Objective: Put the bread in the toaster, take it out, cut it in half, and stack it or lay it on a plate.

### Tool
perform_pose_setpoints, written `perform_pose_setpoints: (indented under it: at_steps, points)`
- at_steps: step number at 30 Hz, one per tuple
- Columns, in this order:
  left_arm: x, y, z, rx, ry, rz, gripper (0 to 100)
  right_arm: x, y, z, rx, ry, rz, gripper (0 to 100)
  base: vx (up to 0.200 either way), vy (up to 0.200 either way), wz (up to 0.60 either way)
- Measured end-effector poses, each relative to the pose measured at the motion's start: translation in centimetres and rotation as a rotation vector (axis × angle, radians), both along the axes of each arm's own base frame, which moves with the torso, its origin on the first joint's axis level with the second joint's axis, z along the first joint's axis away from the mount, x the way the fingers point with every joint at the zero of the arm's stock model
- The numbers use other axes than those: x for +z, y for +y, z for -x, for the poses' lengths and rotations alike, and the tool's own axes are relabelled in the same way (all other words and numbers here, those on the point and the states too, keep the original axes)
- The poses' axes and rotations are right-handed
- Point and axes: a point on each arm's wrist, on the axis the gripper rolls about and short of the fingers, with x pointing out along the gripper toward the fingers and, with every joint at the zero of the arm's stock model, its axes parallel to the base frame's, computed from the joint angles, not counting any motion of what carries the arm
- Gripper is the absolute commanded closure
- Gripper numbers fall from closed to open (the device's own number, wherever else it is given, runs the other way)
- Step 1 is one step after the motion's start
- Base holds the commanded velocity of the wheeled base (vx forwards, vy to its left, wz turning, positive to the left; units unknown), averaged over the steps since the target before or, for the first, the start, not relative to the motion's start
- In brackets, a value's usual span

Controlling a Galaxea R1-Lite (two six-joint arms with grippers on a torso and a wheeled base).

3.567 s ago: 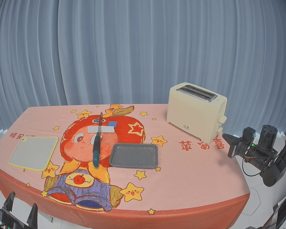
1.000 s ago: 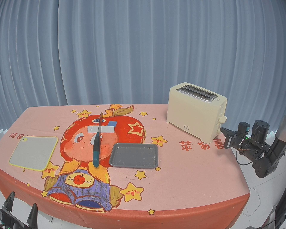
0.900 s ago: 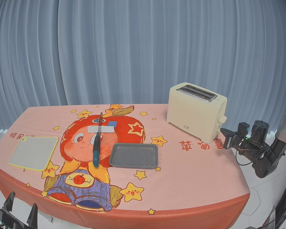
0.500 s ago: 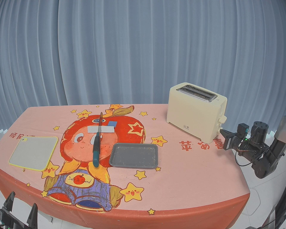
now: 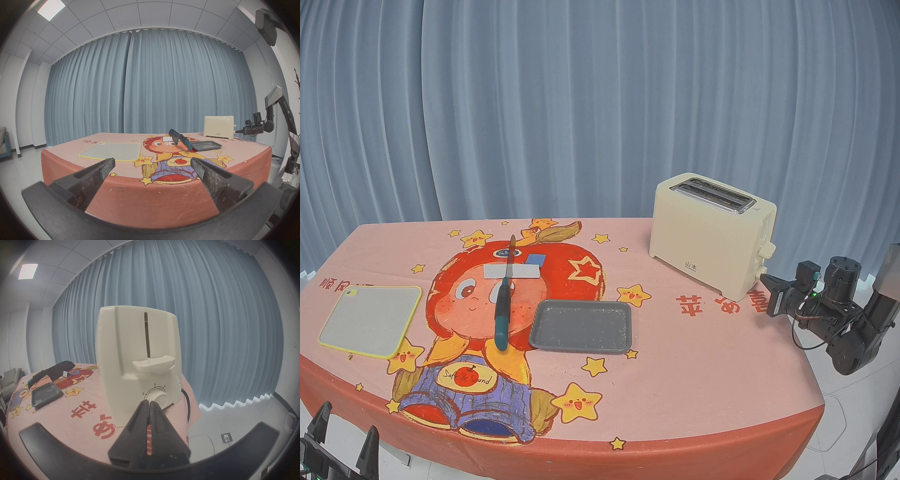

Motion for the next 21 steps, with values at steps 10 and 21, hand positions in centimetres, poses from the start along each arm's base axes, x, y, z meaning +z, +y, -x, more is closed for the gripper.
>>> perform_pose_setpoints:
  at_steps: [10,21]
  points:
    - [0.00,0.00,0.00,0.000,0.000,0.000,0,-0.19,0.00,0.08,0.000,0.008,0.003,100,0.000,0.000,0.00]
    - [0.00,0.00,0.00,0.000,0.000,0.000,0,-0.43,0.00,0.07,0.000,0.016,0.005,100,0.000,0.000,0.00]
